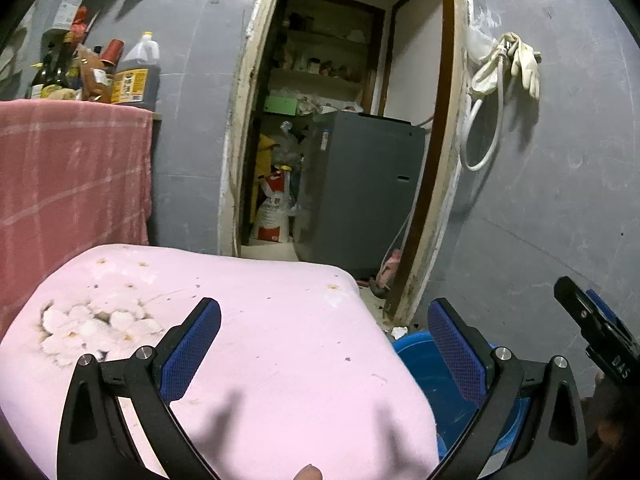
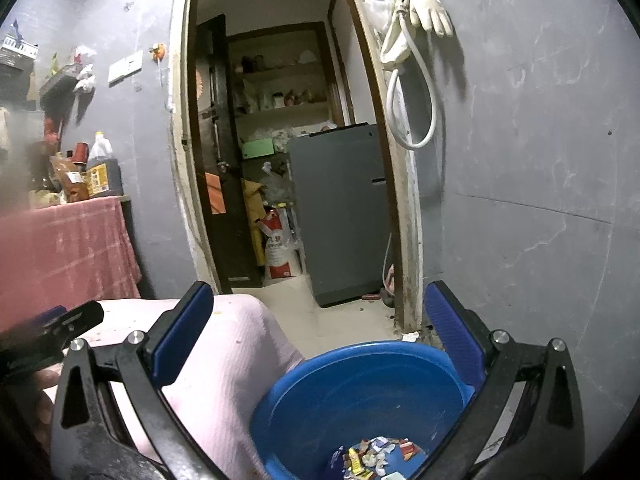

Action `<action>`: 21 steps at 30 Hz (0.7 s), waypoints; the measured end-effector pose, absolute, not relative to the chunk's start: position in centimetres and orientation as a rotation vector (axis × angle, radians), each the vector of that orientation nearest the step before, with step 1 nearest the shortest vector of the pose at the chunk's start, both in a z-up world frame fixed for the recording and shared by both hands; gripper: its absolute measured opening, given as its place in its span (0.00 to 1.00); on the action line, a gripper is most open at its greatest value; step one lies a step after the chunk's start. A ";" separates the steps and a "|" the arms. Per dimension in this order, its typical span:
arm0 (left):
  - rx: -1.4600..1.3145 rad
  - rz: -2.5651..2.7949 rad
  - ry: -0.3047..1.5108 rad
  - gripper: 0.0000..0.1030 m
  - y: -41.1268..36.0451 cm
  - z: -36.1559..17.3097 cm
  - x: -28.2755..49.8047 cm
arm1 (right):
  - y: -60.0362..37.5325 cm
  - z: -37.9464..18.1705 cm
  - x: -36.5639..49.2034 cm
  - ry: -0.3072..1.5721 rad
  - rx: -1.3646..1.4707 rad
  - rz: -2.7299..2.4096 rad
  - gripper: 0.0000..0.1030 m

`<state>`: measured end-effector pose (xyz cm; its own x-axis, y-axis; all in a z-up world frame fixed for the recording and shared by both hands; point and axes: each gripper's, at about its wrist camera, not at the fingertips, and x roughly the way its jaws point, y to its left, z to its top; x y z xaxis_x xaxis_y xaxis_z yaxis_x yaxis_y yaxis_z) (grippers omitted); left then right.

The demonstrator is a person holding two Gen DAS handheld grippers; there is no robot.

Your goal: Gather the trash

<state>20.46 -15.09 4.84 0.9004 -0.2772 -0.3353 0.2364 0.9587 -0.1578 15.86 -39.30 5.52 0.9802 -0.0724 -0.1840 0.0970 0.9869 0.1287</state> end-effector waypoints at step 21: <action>-0.108 -0.273 0.278 0.98 -11.7 5.0 10.7 | -35.3 5.0 6.2 0.091 0.147 -0.026 1.00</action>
<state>10.73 -11.66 5.02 0.9249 -0.2806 -0.2564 0.2509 0.9574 -0.1429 6.18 -35.32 5.00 0.9955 -0.0189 -0.0925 0.0323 0.9889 0.1448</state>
